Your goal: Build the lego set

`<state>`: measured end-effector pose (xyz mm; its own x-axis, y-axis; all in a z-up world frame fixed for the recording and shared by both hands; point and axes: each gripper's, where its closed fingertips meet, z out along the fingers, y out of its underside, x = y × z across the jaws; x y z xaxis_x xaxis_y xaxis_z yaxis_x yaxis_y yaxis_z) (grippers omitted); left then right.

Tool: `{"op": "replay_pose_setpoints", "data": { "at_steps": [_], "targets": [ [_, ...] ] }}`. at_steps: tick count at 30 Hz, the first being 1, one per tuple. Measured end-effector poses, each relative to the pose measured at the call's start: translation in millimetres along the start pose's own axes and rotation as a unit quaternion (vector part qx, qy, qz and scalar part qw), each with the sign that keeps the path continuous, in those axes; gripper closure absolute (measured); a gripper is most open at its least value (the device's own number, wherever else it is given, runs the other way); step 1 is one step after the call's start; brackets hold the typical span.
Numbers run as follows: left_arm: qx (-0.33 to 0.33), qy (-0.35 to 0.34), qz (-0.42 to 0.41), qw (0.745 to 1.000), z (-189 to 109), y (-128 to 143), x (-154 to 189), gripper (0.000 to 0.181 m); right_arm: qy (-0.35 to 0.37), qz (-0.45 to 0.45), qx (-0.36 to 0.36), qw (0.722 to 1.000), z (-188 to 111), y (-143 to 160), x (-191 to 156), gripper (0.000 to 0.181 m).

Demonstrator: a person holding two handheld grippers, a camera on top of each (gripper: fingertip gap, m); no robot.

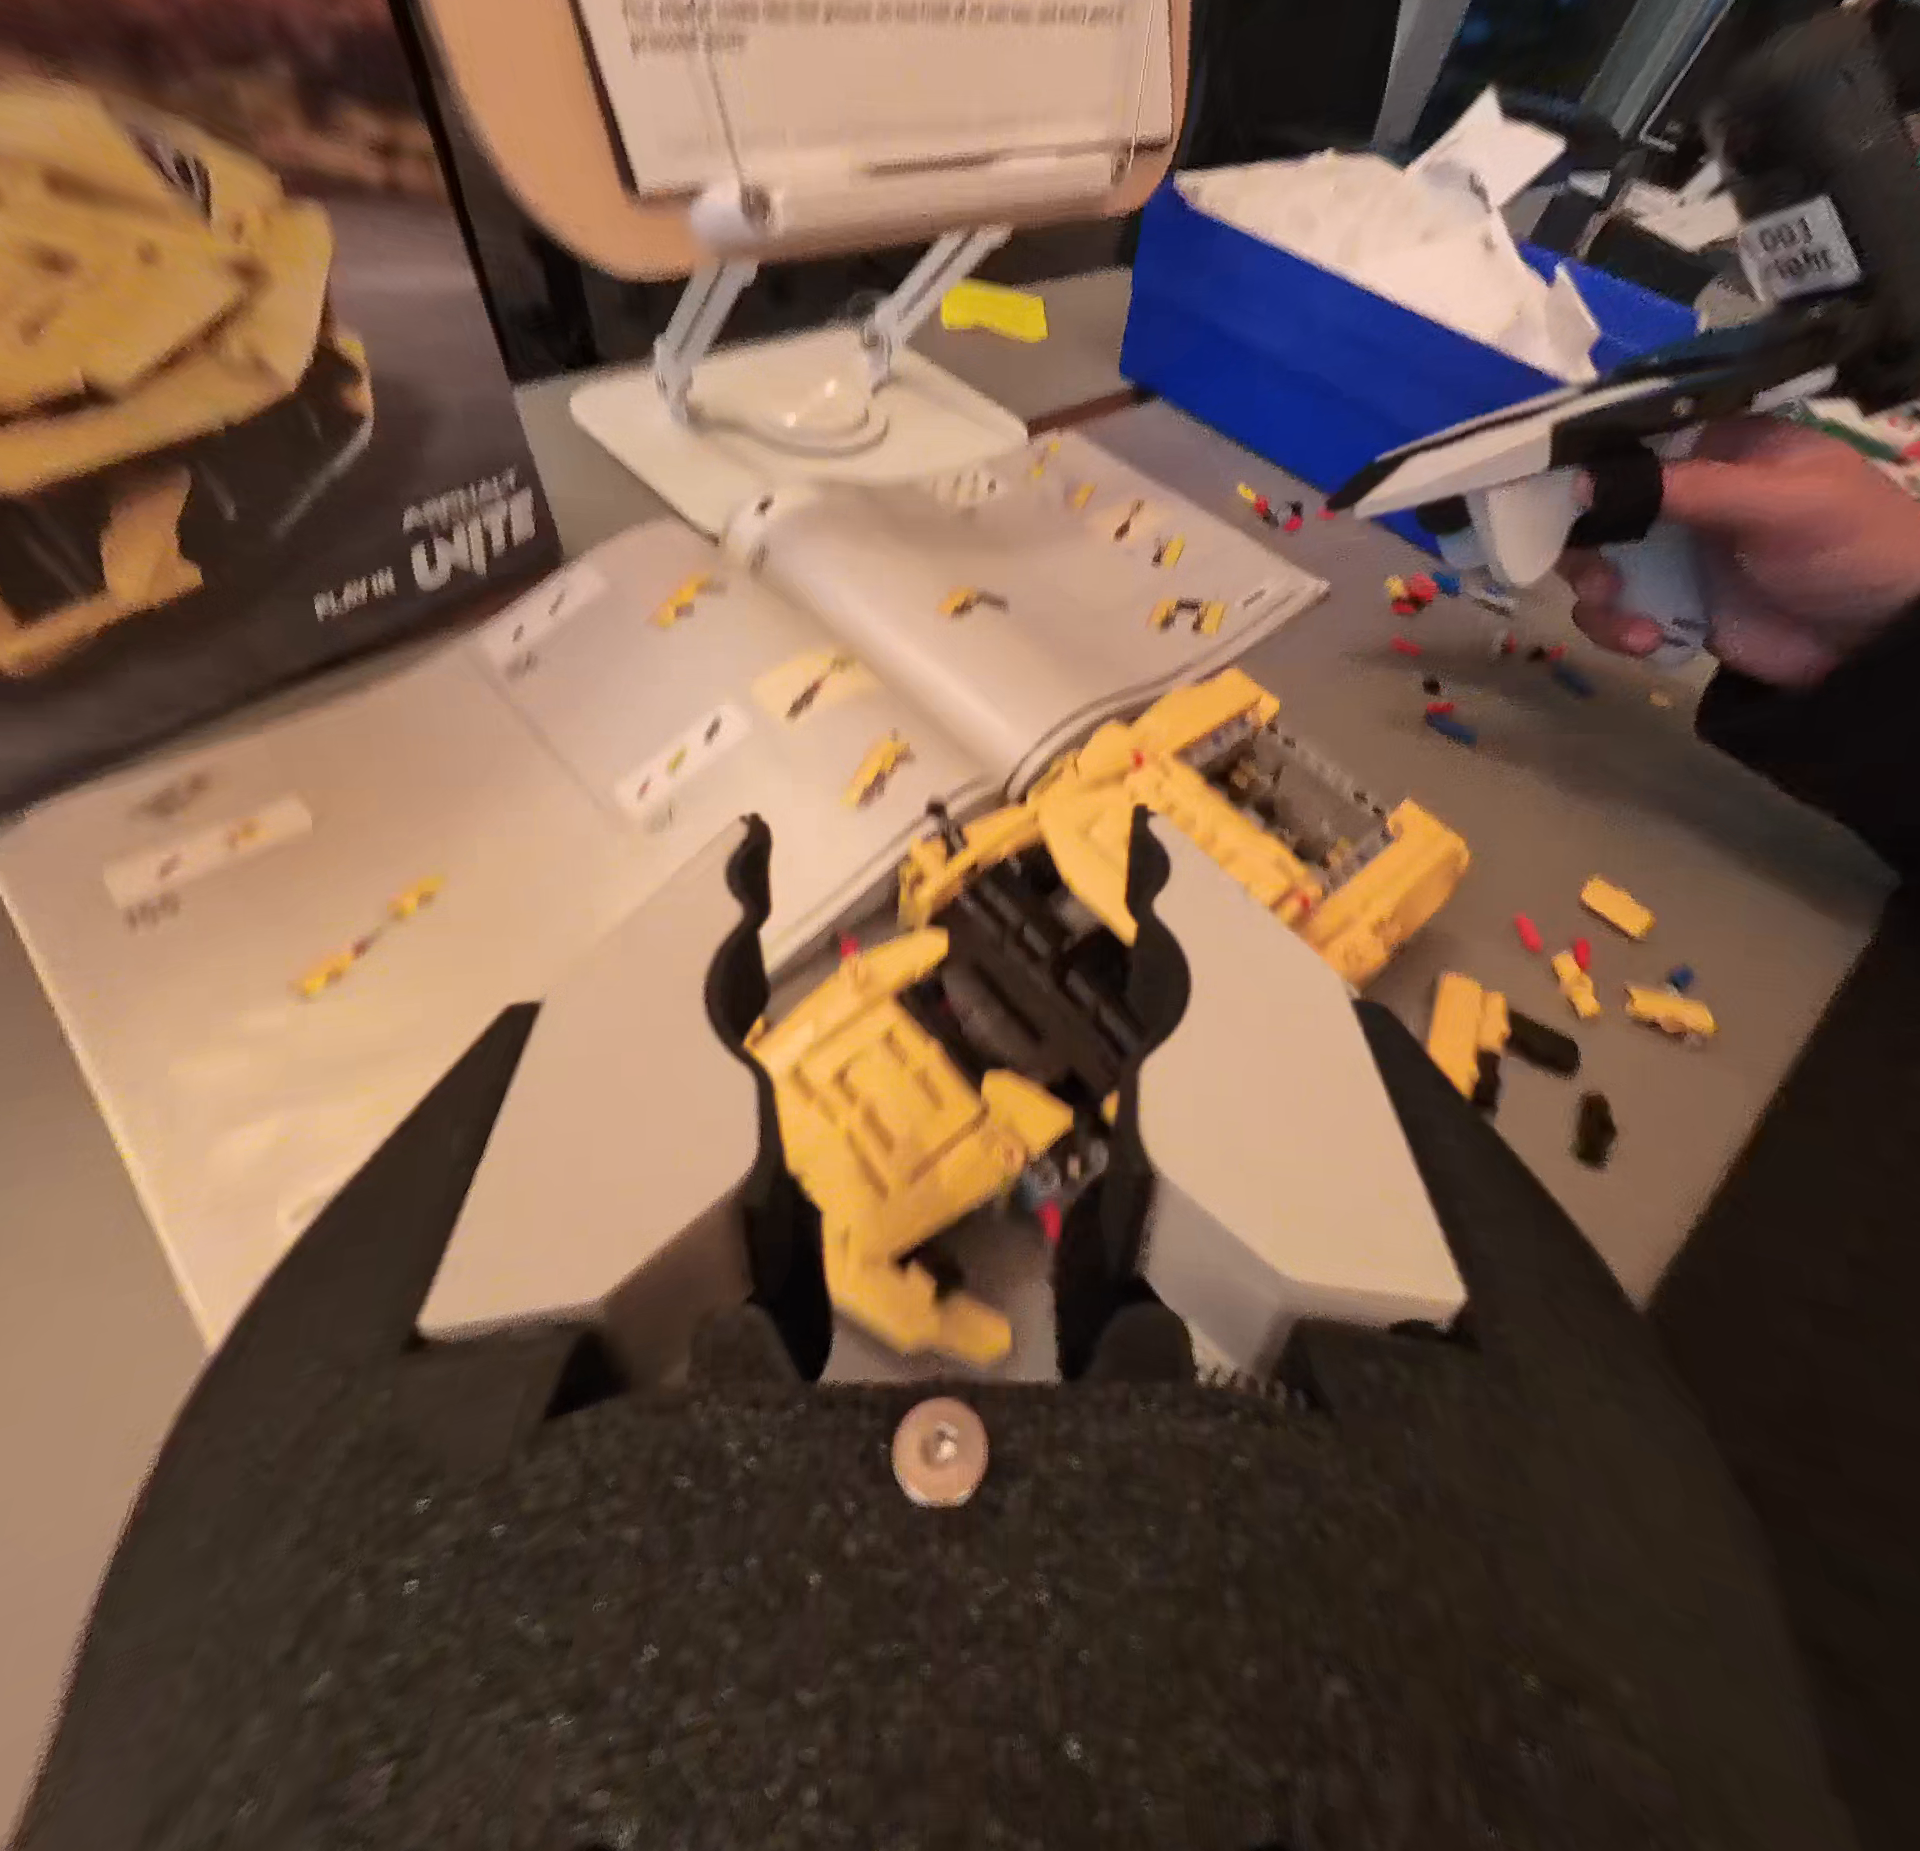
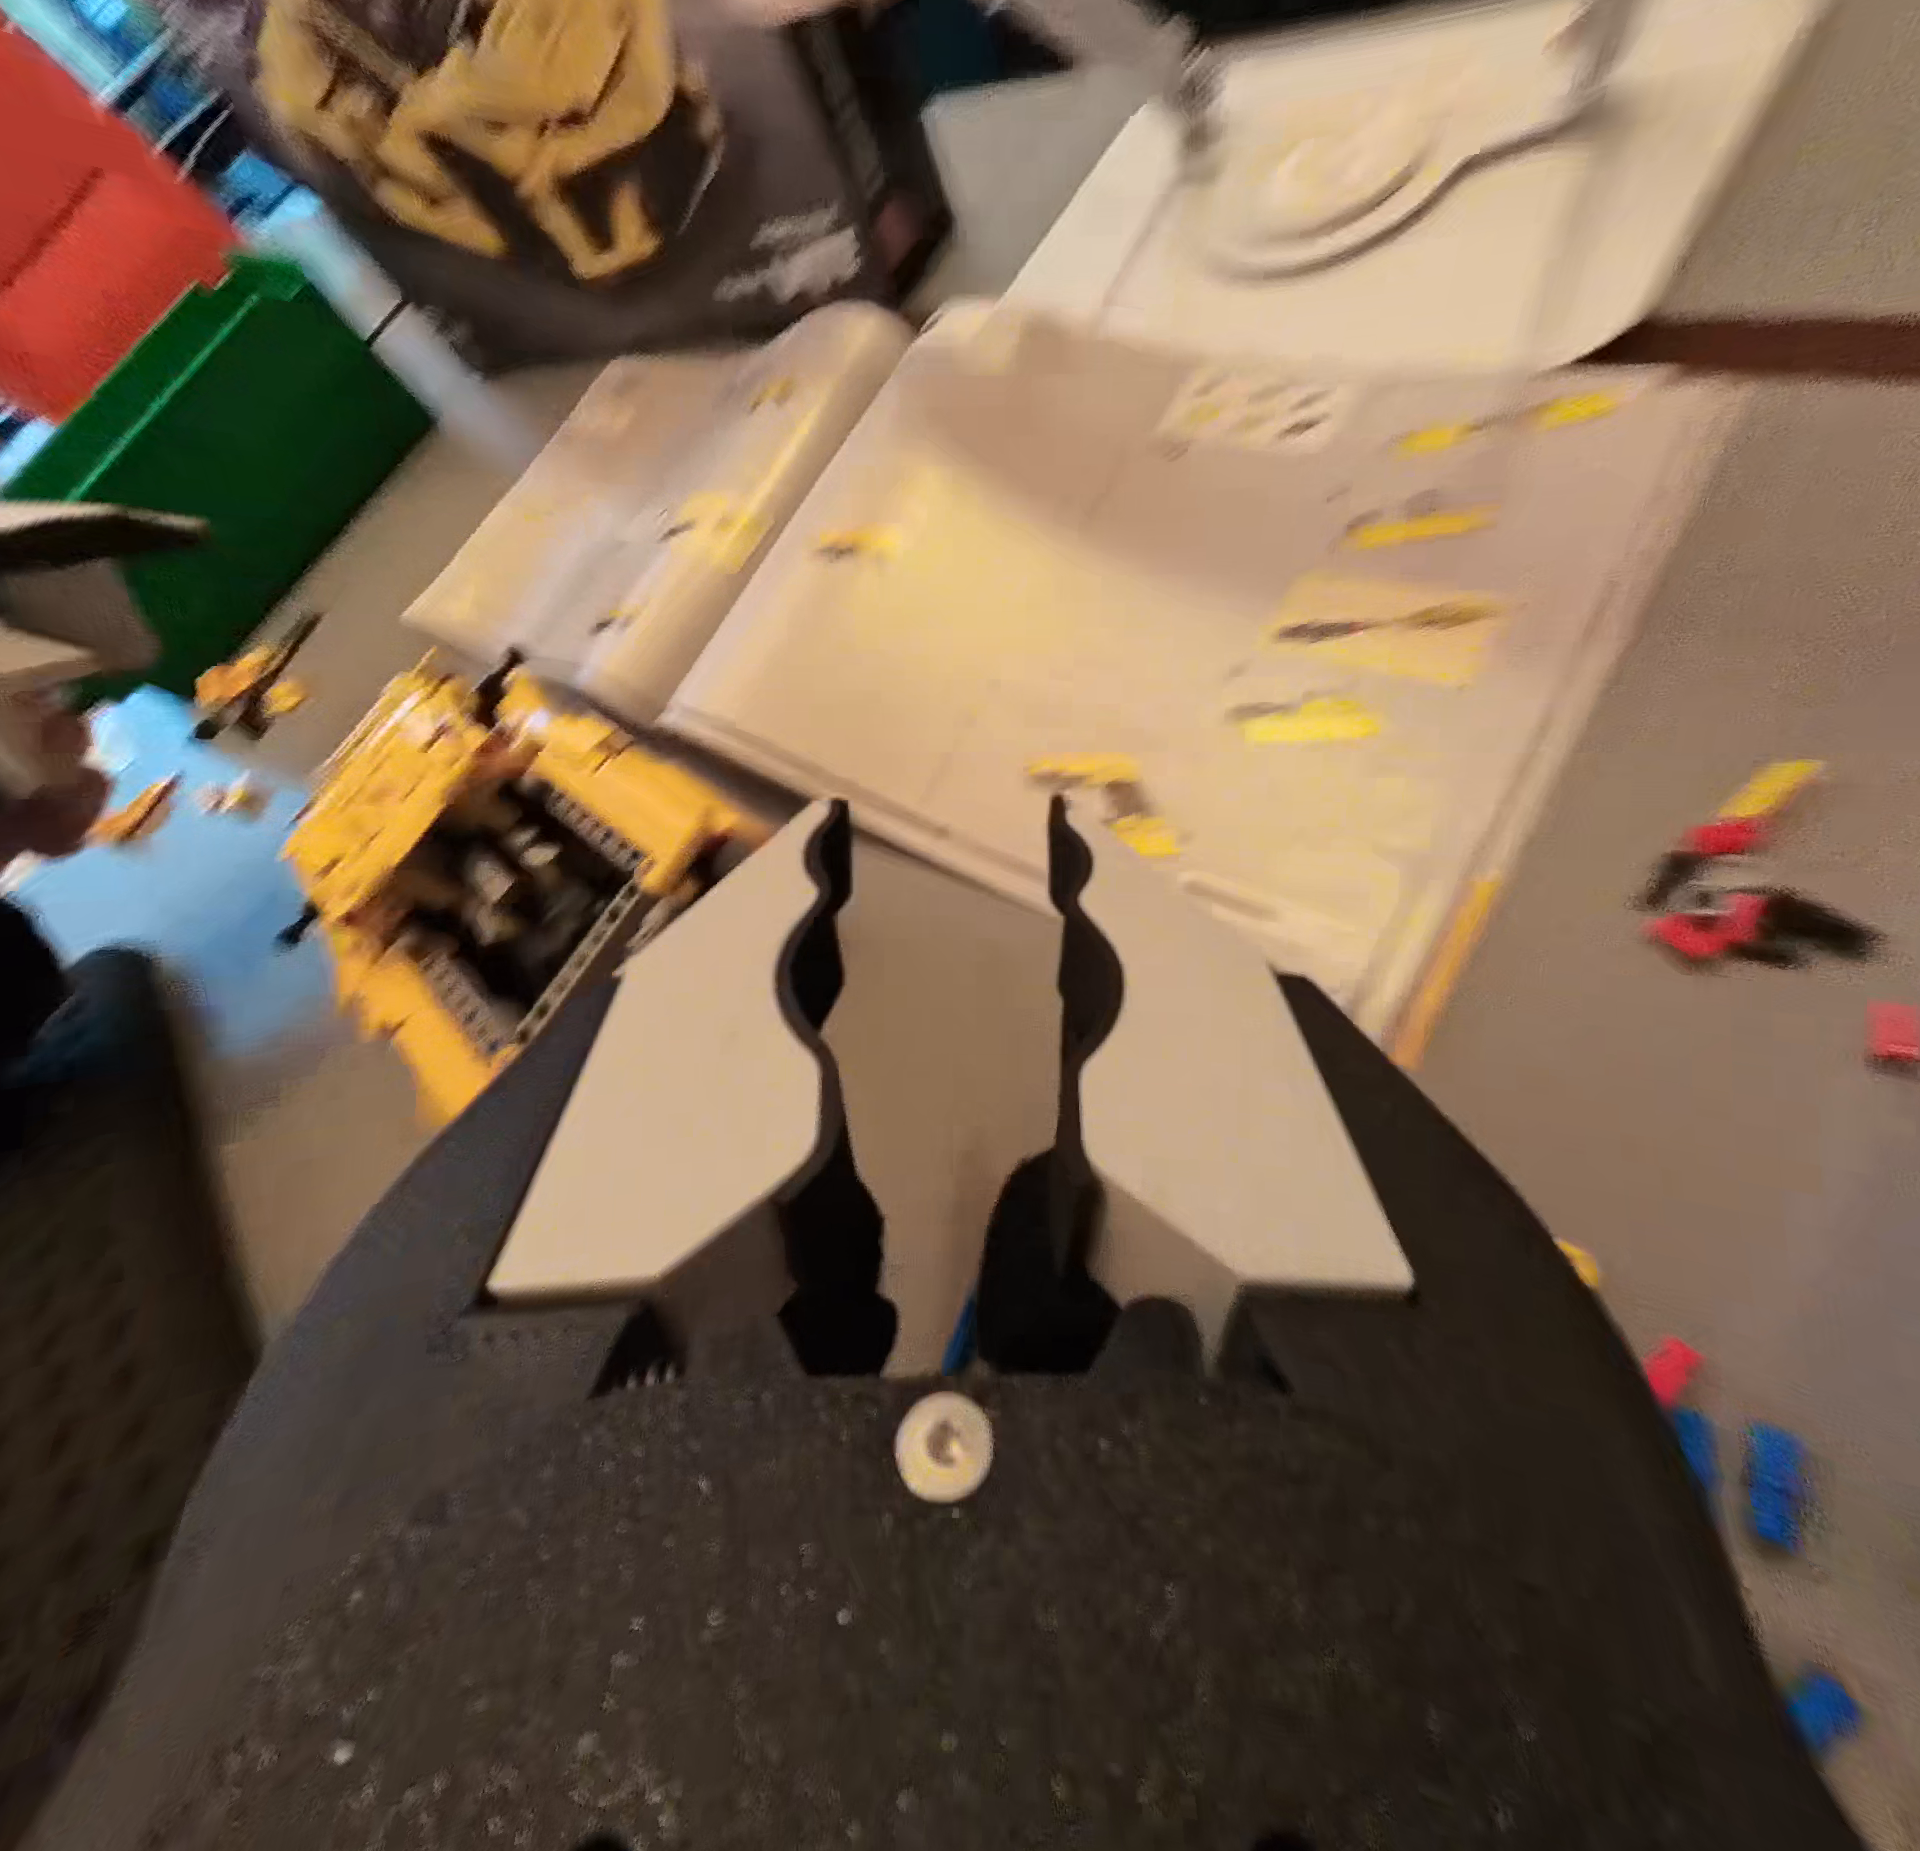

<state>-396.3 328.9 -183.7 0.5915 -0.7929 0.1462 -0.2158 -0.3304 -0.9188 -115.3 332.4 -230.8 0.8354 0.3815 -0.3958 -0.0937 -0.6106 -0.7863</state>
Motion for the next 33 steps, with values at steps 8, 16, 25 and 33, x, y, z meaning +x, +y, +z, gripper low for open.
{"op": "replay_pose_setpoints", "data": {
  "at_steps": [8, 16, 25, 33],
  "targets": [
    [0.085, 0.025, -0.005, 0.996, 59, -42, 27, 0.121, 0.170, -0.143, 0.043, 0.974, -10, -10, 43, 0.128],
    [0.130, 0.022, -0.002, 0.991, 48, -41, 20, 0.121, 0.157, -0.135, 0.053, 0.977, -8, -12, 37, 0.126],
    [0.114, -0.009, 0.011, 0.993, 42, -25, 10, 0.122, 0.154, -0.141, 0.045, 0.977, -5, -7, 32, 0.127],
    [0.107, -0.017, 0.046, 0.993, 43, -20, 18, 0.123, 0.163, -0.140, 0.042, 0.976, -7, -6, 36, 0.128]
  ]
}}
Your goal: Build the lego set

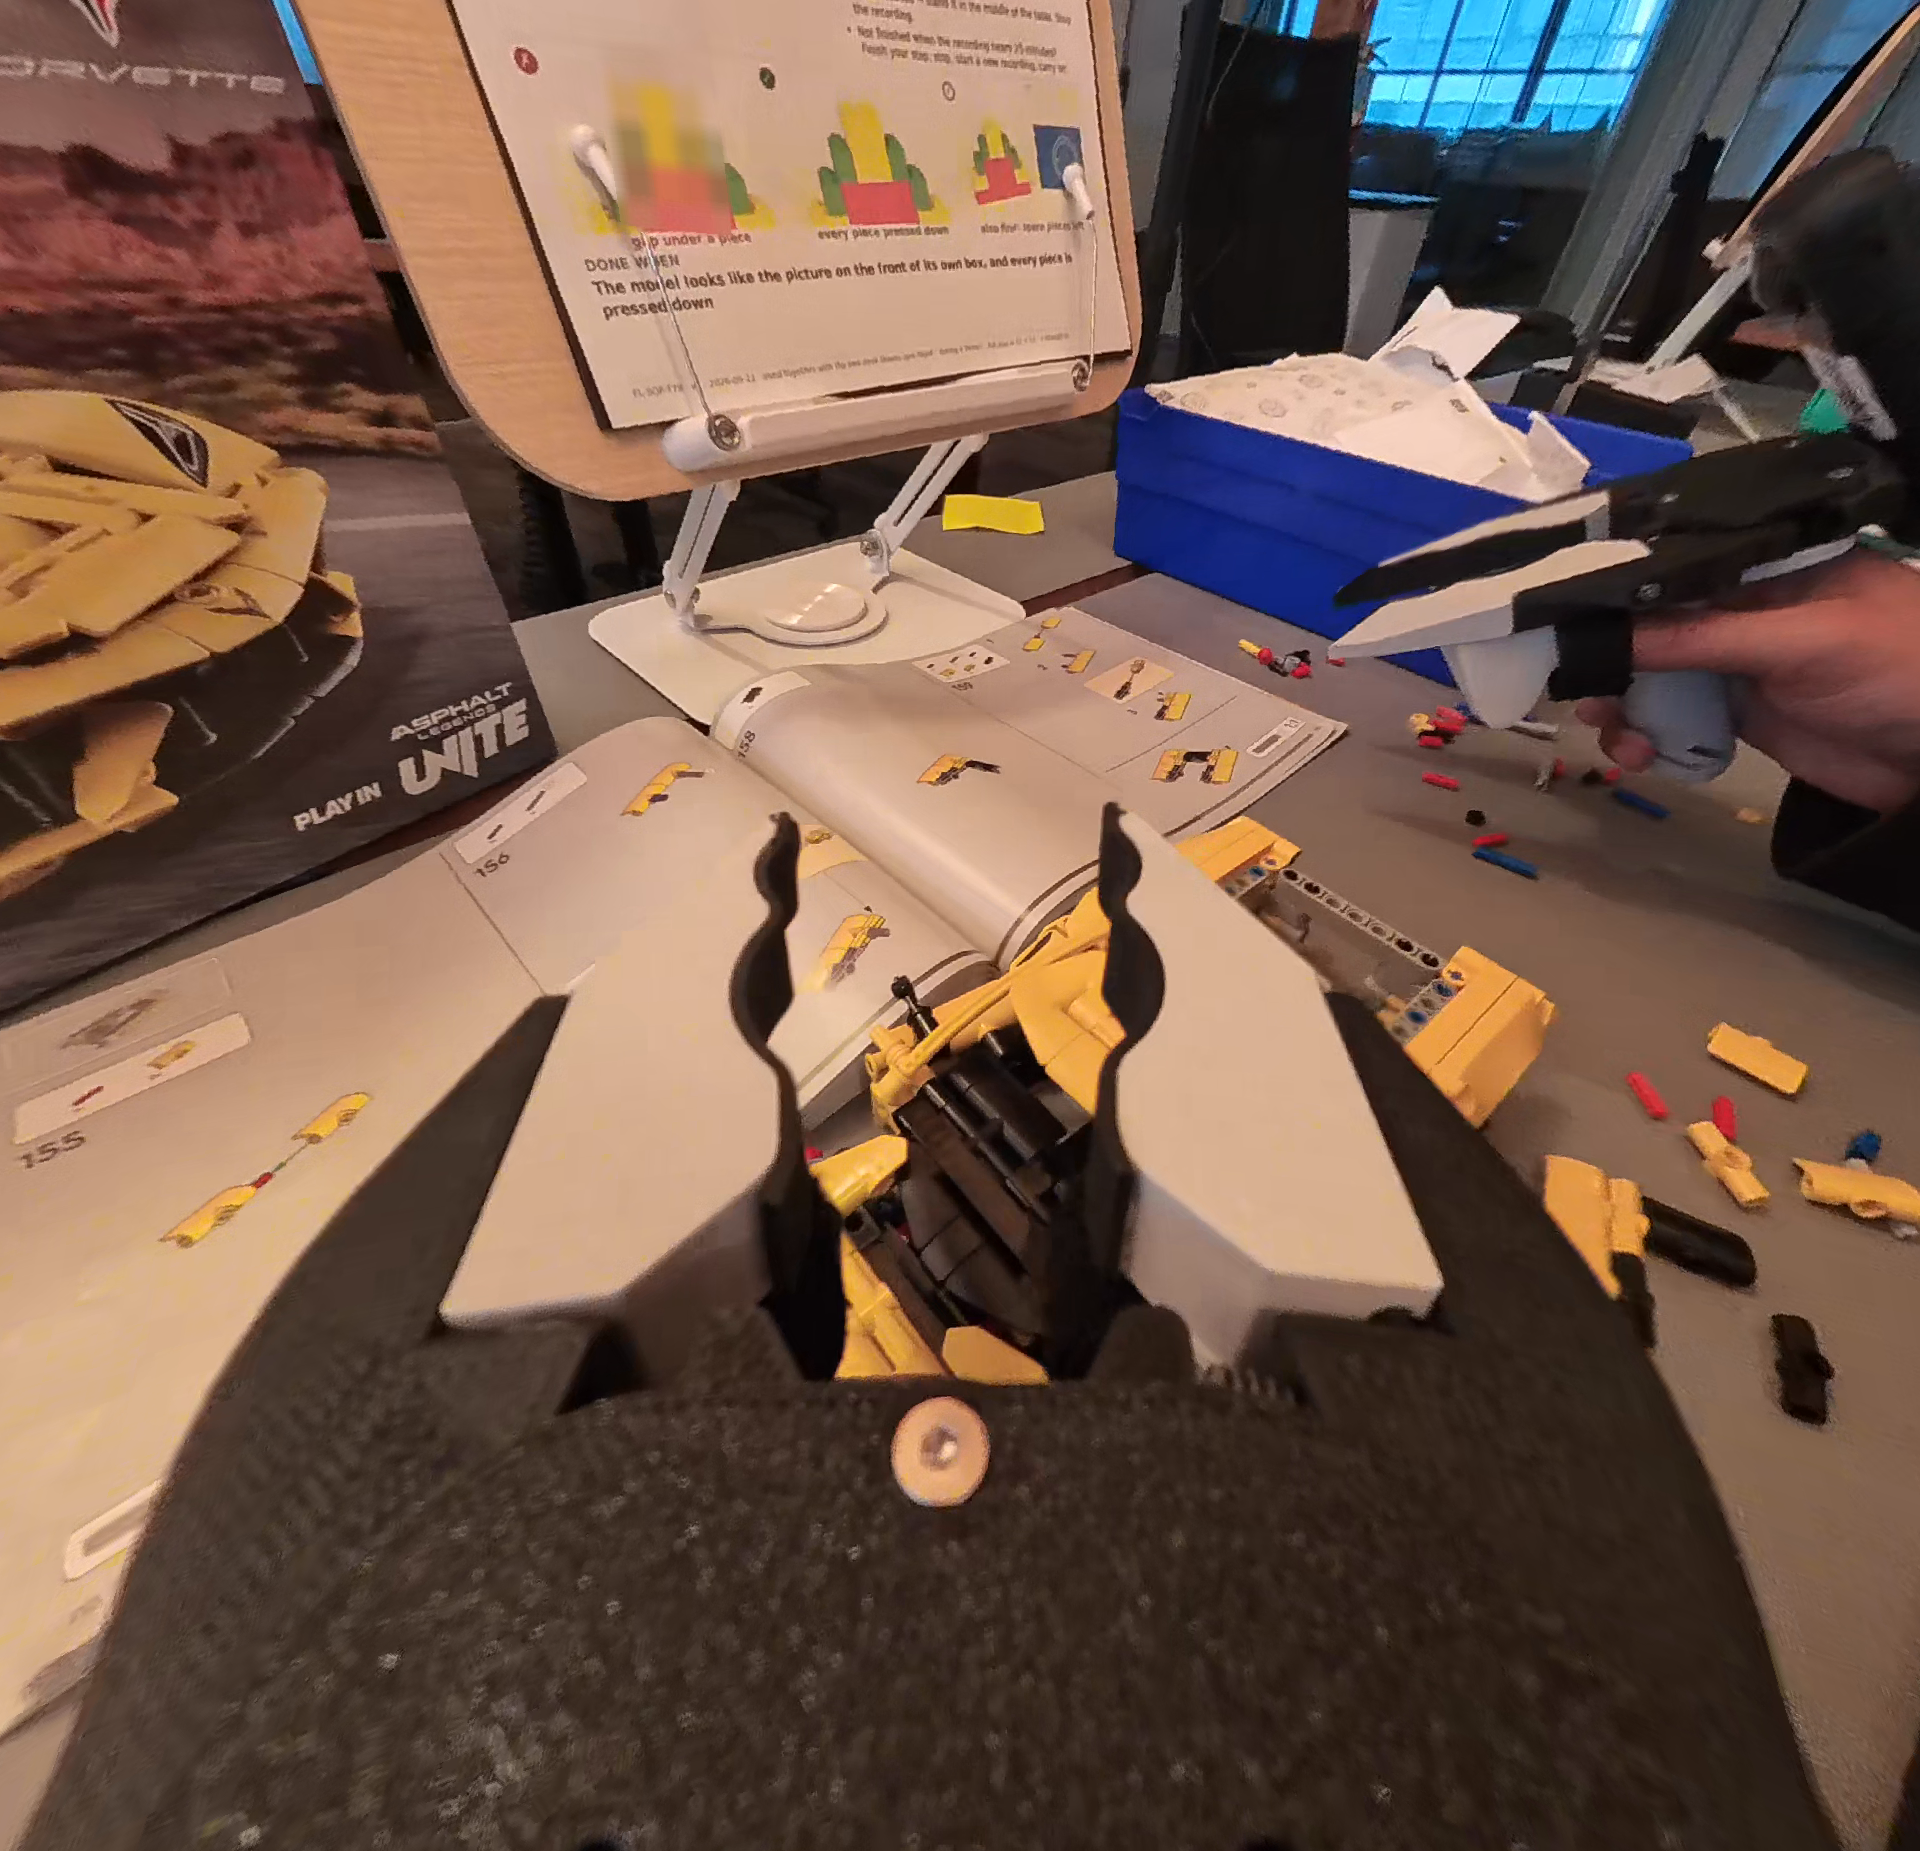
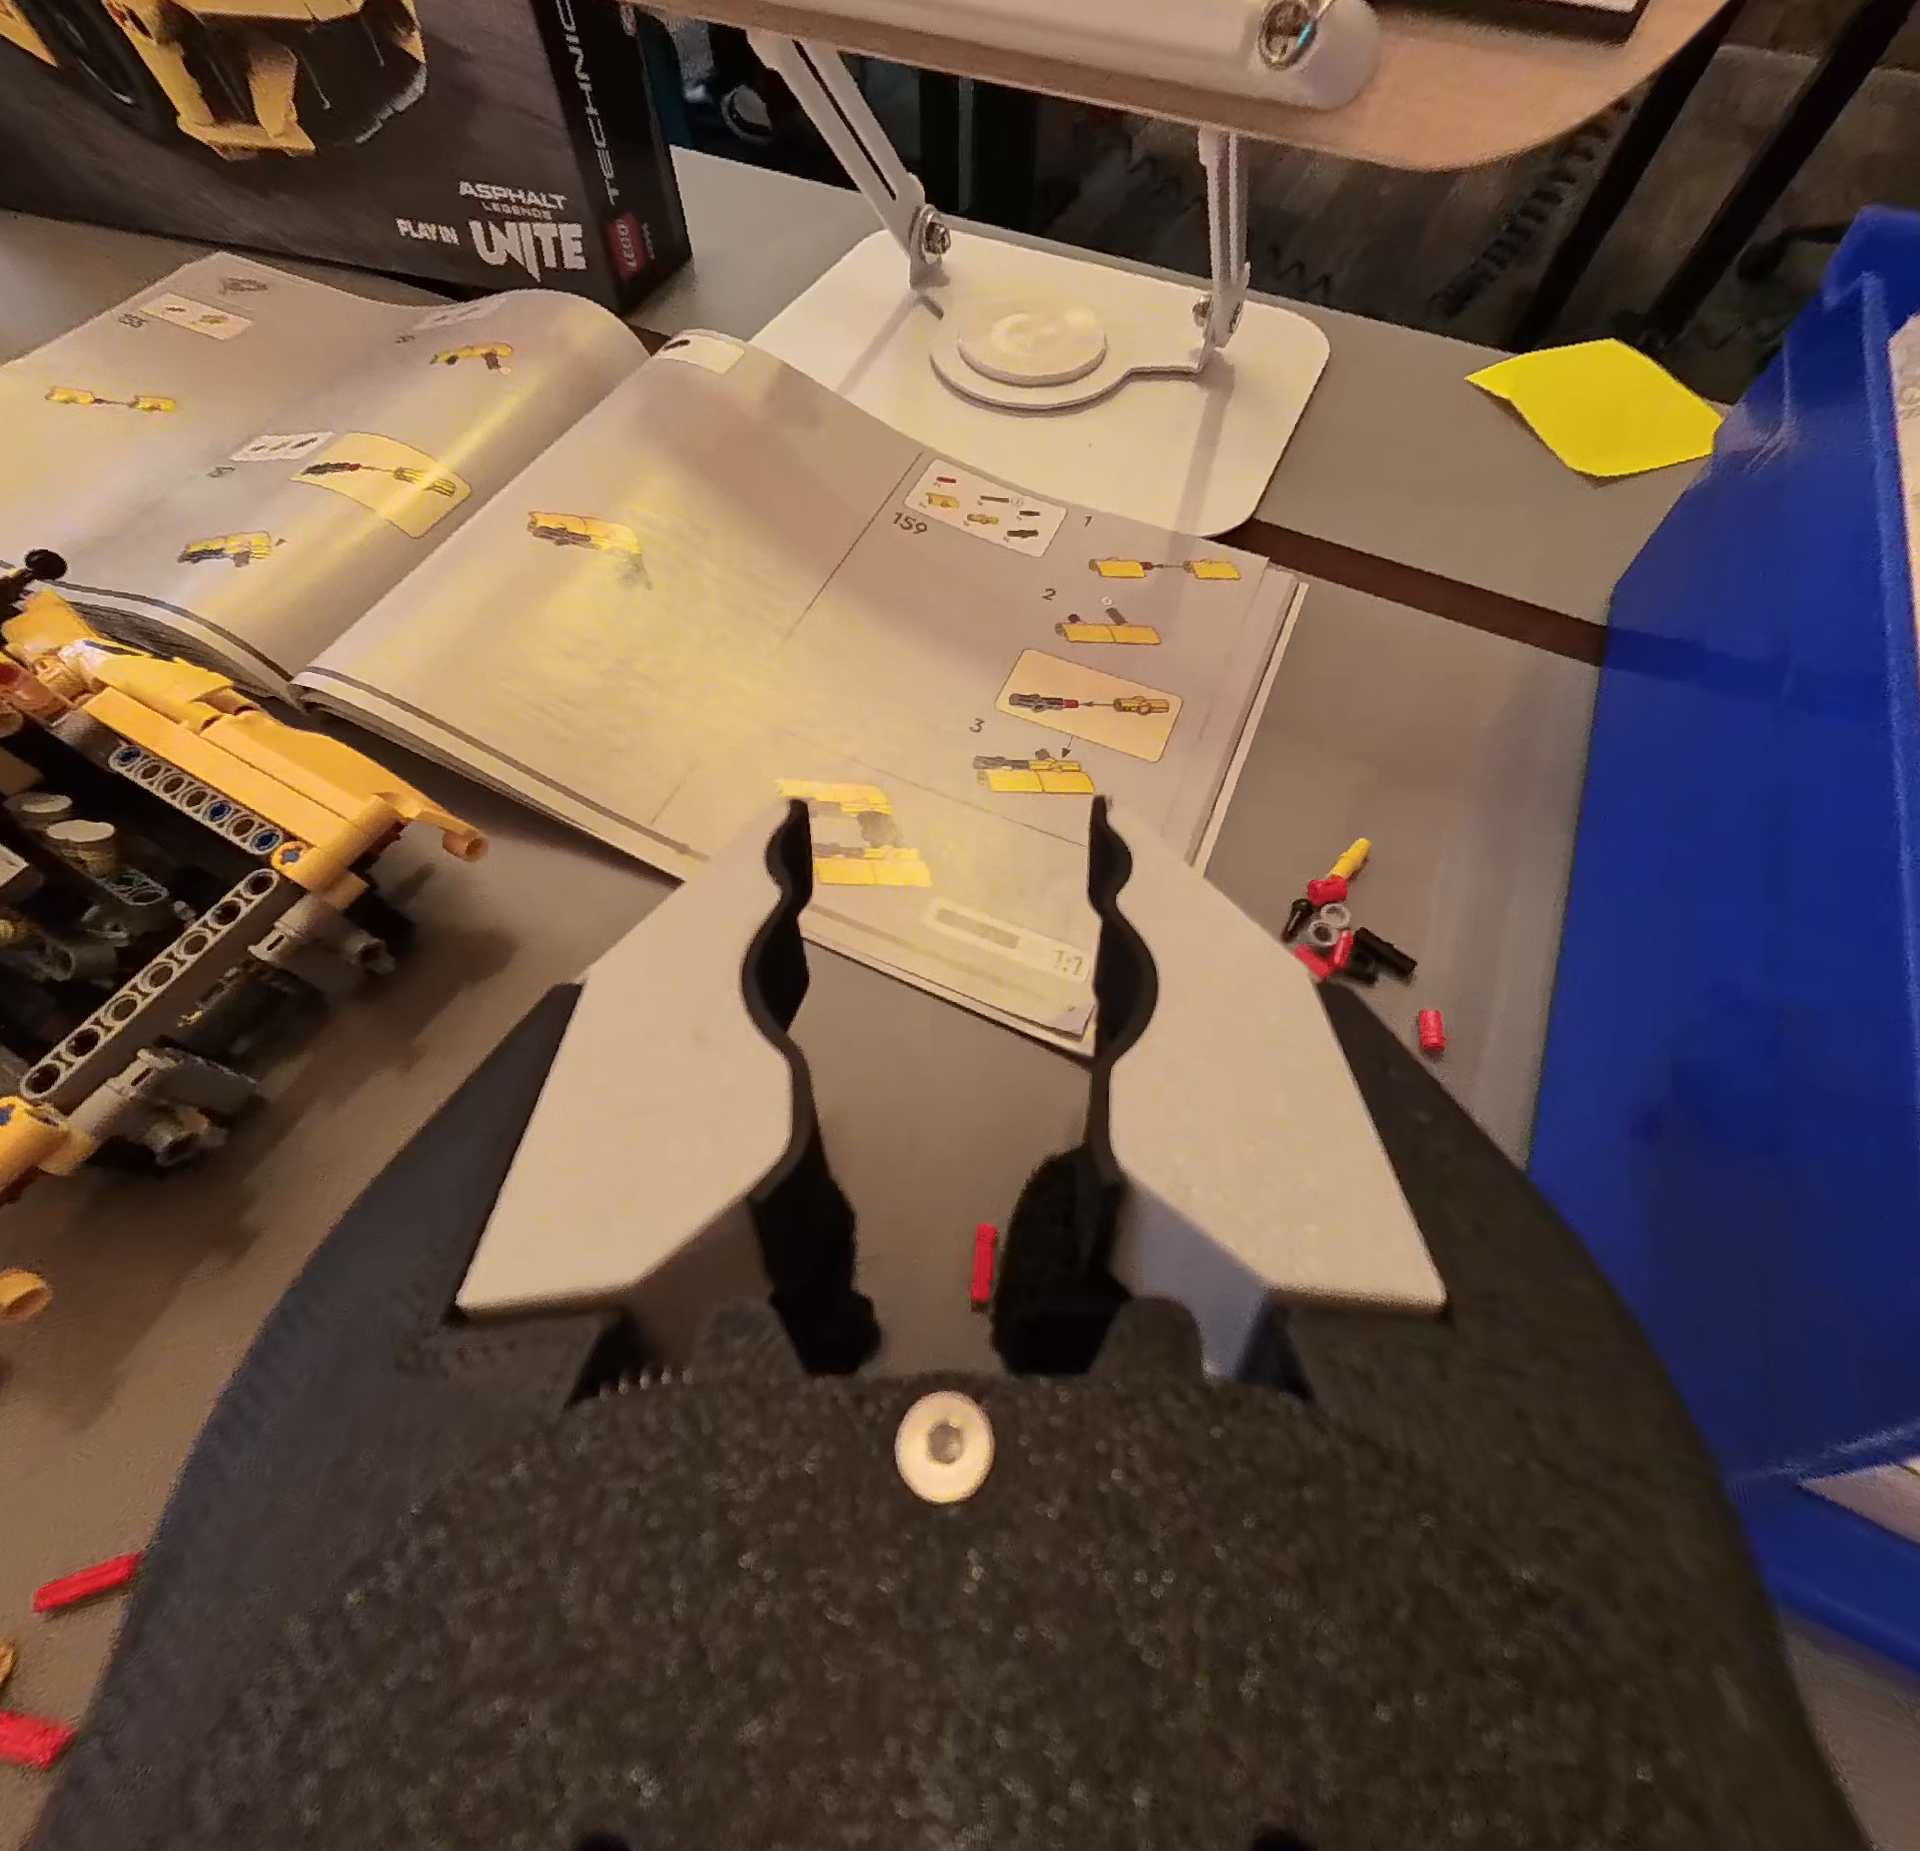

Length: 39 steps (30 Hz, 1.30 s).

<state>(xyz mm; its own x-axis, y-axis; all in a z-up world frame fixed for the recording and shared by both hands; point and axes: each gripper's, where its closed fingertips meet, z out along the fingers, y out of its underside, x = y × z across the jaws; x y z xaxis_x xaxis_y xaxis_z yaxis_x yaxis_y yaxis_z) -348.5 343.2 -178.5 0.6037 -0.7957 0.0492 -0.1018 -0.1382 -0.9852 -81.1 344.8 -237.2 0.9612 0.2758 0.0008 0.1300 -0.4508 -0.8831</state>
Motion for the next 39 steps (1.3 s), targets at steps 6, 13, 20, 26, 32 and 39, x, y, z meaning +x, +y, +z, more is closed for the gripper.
{"op": "replay_pose_setpoints", "data": {
  "at_steps": [6, 13, 20, 26, 32, 39],
  "targets": [
    [-0.007, -0.009, 0.027, 1.000, 2, 2, 1, 0.124, -0.006, 0.006, -0.005, 1.000, 1, 2, -1, 0.128],
    [-0.010, -0.016, 0.032, 0.999, 3, 4, -2, 0.125, -0.014, 0.003, -0.010, 1.000, 2, 4, -5, 0.128],
    [-0.014, -0.019, 0.036, 0.999, 4, 5, -4, 0.125, -0.052, -0.002, -0.025, 0.998, -4, 5, -24, 0.134],
    [-0.013, -0.019, 0.037, 0.999, 3, 5, -3, 0.125, -0.184, -0.023, -0.080, 0.979, -68, 46, -90, 0.139],
    [-0.012, -0.011, 0.038, 0.999, 4, 4, 2, 0.125, -0.241, -0.092, -0.133, 0.957, -131, 113, -130, 0.136],
    [-0.016, -0.011, 0.059, 0.998, 4, 5, 7, 0.125, -0.286, -0.199, -0.115, 0.930, -120, 125, -126, 0.139]
  ]
}}
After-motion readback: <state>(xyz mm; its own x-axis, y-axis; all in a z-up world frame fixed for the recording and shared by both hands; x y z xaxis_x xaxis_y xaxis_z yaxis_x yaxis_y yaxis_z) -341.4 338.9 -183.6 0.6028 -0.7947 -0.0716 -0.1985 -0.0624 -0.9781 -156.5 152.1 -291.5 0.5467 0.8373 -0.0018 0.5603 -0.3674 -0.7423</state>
